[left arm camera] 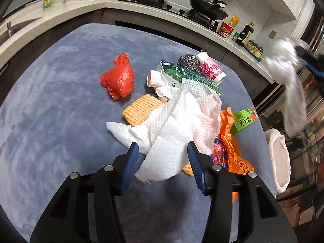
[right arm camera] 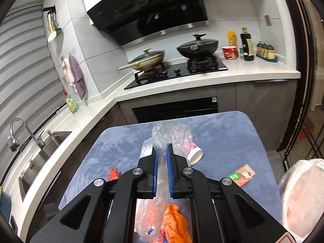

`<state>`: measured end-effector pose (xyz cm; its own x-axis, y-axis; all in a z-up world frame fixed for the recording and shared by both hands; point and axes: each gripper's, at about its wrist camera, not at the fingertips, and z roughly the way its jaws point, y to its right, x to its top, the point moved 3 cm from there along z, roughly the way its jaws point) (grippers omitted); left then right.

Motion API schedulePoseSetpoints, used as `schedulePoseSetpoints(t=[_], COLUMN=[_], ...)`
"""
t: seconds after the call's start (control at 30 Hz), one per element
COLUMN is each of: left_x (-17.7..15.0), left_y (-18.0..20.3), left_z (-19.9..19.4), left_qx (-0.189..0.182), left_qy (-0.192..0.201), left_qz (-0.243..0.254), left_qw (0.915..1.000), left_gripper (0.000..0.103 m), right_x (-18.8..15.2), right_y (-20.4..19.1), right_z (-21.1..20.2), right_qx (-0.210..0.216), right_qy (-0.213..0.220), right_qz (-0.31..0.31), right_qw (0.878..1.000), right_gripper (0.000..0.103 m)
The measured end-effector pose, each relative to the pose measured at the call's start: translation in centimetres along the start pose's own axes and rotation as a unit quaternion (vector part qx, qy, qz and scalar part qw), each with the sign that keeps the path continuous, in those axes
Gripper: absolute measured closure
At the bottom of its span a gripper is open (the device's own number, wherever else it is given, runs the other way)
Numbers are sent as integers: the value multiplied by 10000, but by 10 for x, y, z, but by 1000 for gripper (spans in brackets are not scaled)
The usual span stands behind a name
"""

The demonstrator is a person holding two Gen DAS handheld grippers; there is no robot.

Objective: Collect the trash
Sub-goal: 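Grasp the white tissue with the left tool while the right grasps the clear plastic bag, then carry tissue and clear bag over the bin and open both tools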

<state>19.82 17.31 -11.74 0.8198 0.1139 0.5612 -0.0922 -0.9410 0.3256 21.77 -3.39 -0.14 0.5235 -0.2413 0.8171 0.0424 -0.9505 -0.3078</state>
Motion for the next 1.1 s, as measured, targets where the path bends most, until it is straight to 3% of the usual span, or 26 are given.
schedulePoseSetpoints(t=[0.1,0.13,0.17,0.27,0.57,0.77,1.1], left_x=[4,4,4,4,18,39,57], left_y=[0,1,2,7,19,48,152], left_z=[8,10,11,7,-54,-108,-161], left_qx=[-116,-123,-157,-206,-266,-454,-1077], left_qy=[-16,-34,-56,-40,549,1130,1701], left_qz=[-60,-25,21,137,292,467,1233], left_qw=[9999,9999,9999,9997,9977,9915,9717], left_gripper=[56,62,79,96,99,99,99], right_x=[-4,-5,-7,-10,-13,-5,9], right_y=[7,9,11,16,33,49,104], right_z=[-9,-12,-14,-22,-48,-81,-152], right_qx=[-113,-146,-174,-227,-270,-304,-621], right_qy=[27,32,36,43,222,563,1265], right_qz=[-1,-7,-7,5,145,309,653], right_qw=[9999,9999,9998,9997,9993,9975,9879], right_gripper=[95,95,95,95,95,95,95])
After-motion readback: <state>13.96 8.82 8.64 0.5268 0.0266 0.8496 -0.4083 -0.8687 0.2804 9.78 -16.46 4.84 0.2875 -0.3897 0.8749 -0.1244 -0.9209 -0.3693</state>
